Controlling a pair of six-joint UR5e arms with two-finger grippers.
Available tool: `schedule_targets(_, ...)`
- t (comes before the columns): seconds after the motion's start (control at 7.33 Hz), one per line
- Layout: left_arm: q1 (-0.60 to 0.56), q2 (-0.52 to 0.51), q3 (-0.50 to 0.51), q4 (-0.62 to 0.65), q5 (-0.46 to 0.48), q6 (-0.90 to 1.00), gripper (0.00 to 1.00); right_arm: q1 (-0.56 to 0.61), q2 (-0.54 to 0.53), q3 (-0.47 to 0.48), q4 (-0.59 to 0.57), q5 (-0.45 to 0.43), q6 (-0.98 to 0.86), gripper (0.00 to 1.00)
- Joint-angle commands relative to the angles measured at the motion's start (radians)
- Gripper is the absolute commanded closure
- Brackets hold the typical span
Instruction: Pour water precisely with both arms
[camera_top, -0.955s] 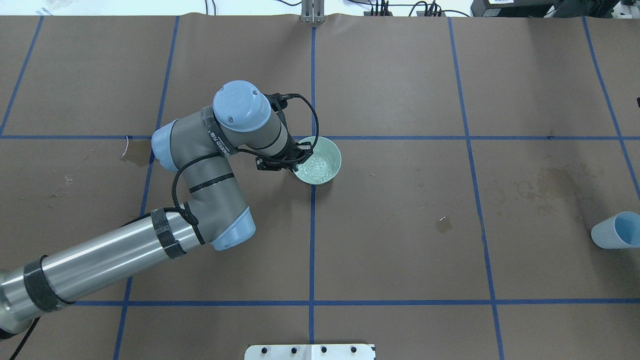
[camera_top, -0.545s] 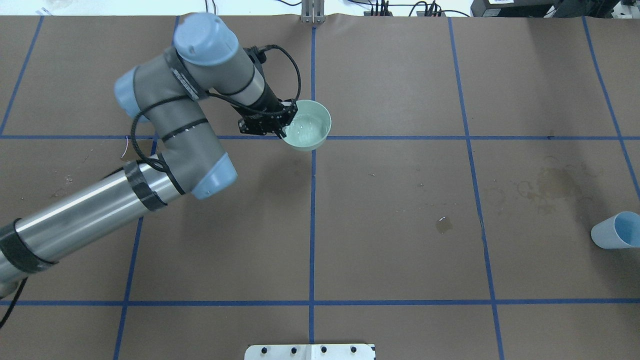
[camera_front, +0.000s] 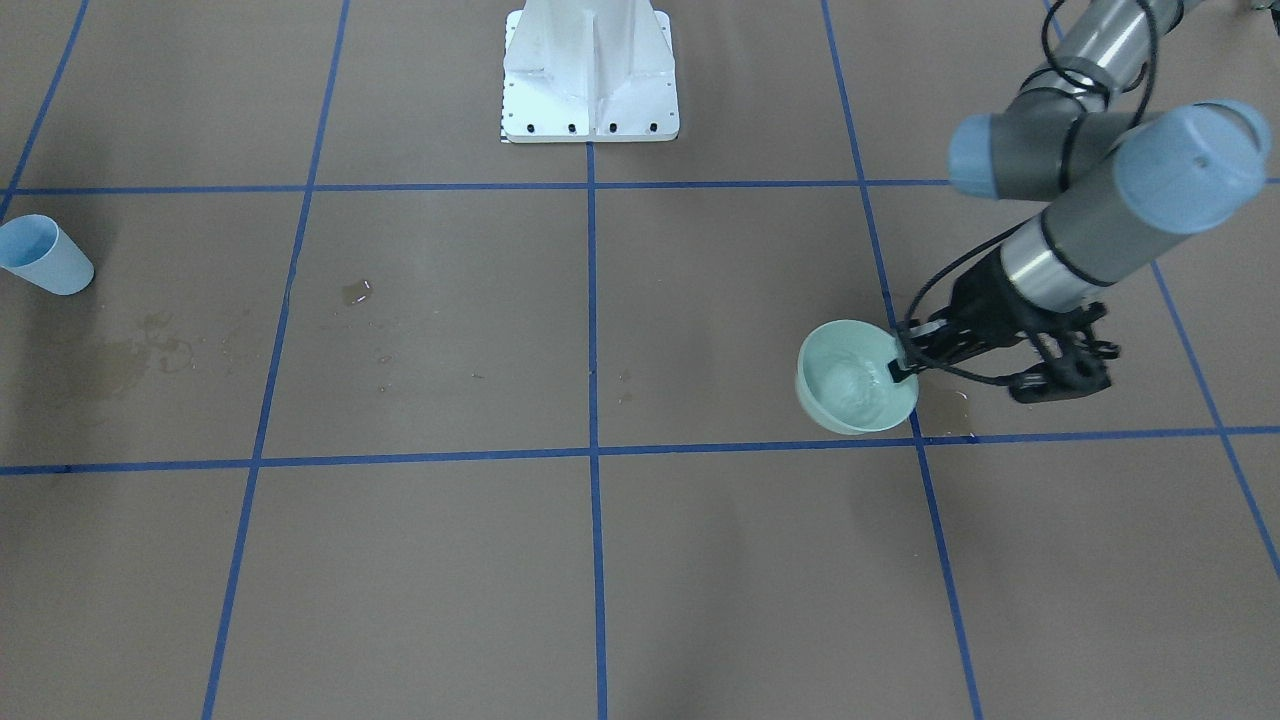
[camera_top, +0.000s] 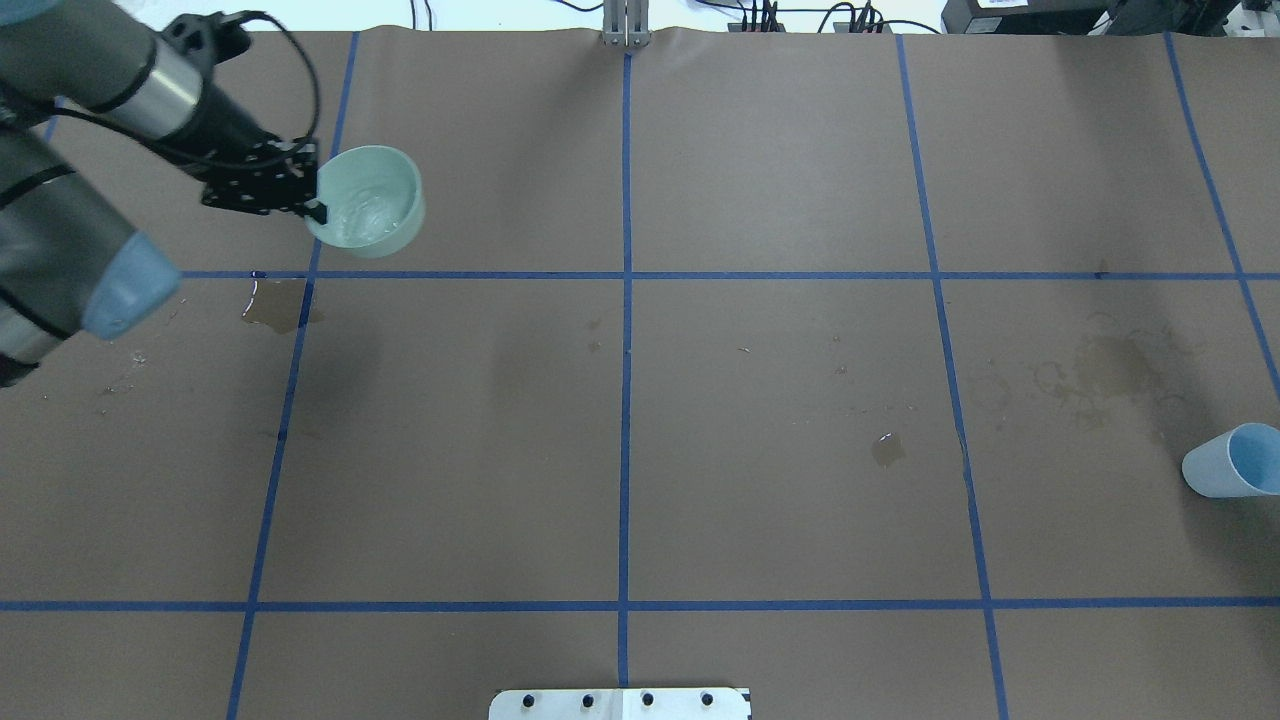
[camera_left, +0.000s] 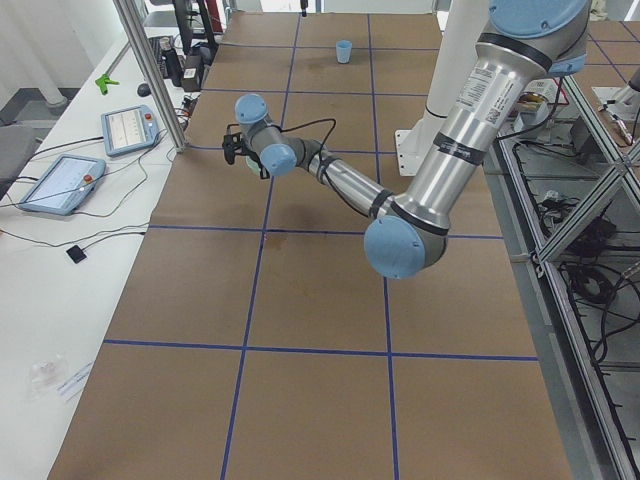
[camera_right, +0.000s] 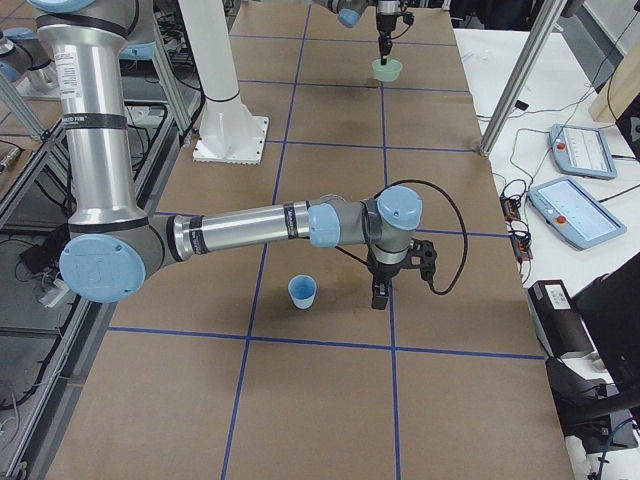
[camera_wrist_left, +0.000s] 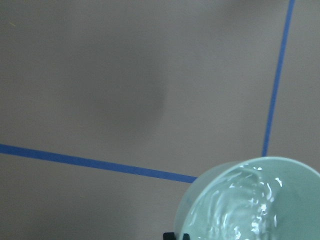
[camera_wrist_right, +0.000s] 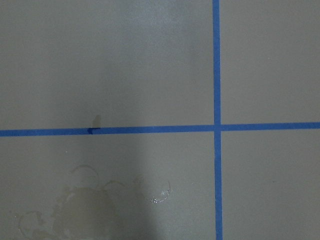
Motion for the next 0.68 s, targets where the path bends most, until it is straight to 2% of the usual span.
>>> schedule_targets(0.0, -0.067, 0.232, -0.076, -0.020, -0.006, 0.201, 1.00, 0.000, -0.021, 0.017, 0.002, -0.006, -0.002, 0.01)
schedule_targets(0.27, -0.079, 0.418, -0.130, -0.113, 0.017, 0.254, 1.00, -0.002, -0.027, 0.027, 0.005, -0.005, 0.001, 0.01)
schedule_targets(0.41, -0.078, 0.508, -0.130, -0.206, 0.090, 0.249, 1.00, -0.002, -0.027, 0.027, 0.005, -0.003, 0.001, 0.01)
schedule_targets(0.55, -0.076, 0.562, -0.135, -0.260, 0.110, 0.240, 1.00, -0.002, -0.024, 0.027, 0.005, -0.003, 0.002, 0.01)
